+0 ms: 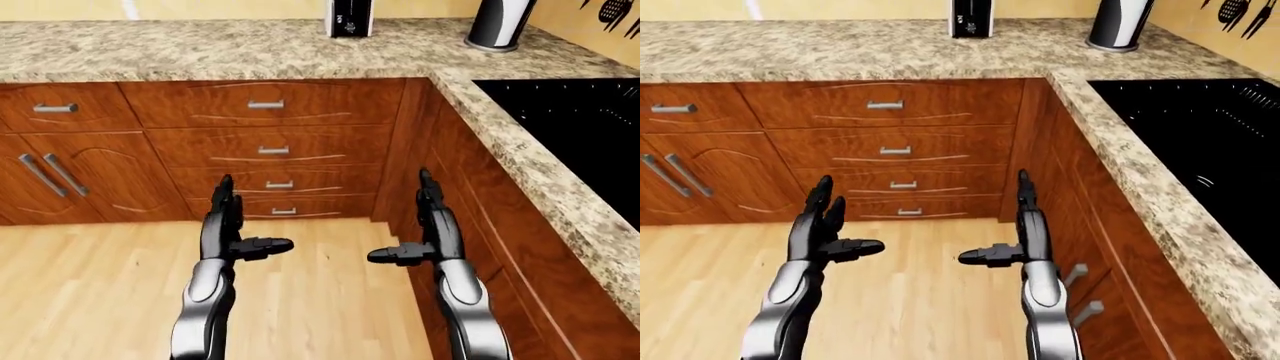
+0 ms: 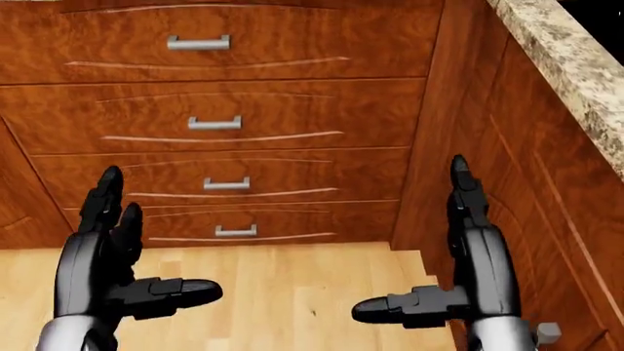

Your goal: Push down the lever of the toaster to turn it on.

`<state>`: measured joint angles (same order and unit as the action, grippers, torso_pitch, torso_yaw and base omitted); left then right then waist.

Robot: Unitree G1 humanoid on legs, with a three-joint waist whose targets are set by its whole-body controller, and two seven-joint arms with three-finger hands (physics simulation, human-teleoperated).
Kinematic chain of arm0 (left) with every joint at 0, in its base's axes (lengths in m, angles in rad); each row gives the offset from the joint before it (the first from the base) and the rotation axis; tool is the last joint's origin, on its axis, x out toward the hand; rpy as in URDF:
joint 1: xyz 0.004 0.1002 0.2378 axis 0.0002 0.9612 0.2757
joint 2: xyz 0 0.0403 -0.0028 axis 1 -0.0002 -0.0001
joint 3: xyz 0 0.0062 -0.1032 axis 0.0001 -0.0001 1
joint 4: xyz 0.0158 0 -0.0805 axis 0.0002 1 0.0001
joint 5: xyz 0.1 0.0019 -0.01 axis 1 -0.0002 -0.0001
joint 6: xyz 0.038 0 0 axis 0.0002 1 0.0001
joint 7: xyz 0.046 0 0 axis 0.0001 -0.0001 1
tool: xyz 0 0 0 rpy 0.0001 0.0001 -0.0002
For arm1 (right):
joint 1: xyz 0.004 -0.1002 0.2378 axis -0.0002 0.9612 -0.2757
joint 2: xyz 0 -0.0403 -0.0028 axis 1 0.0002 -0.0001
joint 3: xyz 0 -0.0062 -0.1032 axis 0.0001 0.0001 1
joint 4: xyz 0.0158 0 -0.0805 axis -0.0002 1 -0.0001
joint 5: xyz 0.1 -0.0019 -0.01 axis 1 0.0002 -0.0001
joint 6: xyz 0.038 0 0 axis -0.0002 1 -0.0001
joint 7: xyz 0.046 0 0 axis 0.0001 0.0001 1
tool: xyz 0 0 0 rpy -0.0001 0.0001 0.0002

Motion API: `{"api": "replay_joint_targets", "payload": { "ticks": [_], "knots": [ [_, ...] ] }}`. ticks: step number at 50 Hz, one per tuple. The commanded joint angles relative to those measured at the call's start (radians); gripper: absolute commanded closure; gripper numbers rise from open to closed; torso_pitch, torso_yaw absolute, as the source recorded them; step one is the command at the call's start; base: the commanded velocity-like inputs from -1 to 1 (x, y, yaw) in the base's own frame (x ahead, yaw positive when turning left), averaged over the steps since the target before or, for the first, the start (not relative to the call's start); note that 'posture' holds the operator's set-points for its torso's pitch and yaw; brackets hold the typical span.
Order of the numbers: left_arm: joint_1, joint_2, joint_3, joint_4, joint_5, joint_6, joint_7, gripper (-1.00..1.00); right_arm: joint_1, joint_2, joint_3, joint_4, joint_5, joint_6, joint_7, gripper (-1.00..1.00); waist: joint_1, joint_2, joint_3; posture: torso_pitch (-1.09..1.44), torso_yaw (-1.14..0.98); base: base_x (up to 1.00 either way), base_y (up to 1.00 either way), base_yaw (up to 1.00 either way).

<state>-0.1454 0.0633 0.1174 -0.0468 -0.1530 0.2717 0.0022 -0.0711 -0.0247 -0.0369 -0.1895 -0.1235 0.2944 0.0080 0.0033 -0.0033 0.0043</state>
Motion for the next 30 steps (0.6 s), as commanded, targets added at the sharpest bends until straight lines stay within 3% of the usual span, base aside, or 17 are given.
{"api": "replay_joint_targets", "payload": {
  "ticks": [1, 10, 14, 19, 21, 30],
  "knots": [
    [-0.025, 0.005, -0.001, -0.011, -0.004, -0.009, 0.002, -1.00, -0.033, -0.009, -0.021, -0.024, 0.023, 0.022, -0.007, -1.00, -0.001, 0.001, -0.011, 0.00, 0.00, 0.00, 0.00, 0.00],
    [-0.184, 0.063, 0.023, -0.109, -0.031, 0.214, 0.002, -1.00, -0.215, -0.030, -0.026, -0.124, 0.080, 0.262, -0.022, -1.00, -0.001, 0.003, -0.015, 0.00, 0.00, 0.00, 0.00, 0.00],
    [-0.297, 0.097, 0.044, -0.220, -0.067, 0.426, 0.044, -1.00, -0.314, -0.055, -0.034, -0.225, 0.075, 0.418, -0.021, -1.00, 0.000, 0.005, -0.012, 0.00, 0.00, 0.00, 0.00, 0.00],
    [-0.413, 0.145, 0.070, -0.176, -0.102, 0.474, 0.052, -1.00, -0.439, -0.081, -0.049, -0.289, 0.108, 0.623, -0.034, -1.00, 0.003, 0.004, -0.008, 0.00, 0.00, 0.00, 0.00, 0.00],
    [-0.446, 0.164, 0.078, -0.146, -0.112, 0.486, 0.050, -1.00, -0.479, -0.101, -0.028, -0.315, 0.112, 0.666, -0.006, -1.00, 0.004, 0.005, -0.009, 0.00, 0.00, 0.00, 0.00, 0.00],
    [-0.539, 0.248, 0.146, -0.221, -0.216, 0.561, 0.100, -1.00, -0.706, -0.105, -0.088, -0.316, 0.204, 0.760, -0.066, -1.00, -0.001, 0.013, 0.005, 0.00, 0.00, 0.00, 0.00, 0.00]
  ]
}}
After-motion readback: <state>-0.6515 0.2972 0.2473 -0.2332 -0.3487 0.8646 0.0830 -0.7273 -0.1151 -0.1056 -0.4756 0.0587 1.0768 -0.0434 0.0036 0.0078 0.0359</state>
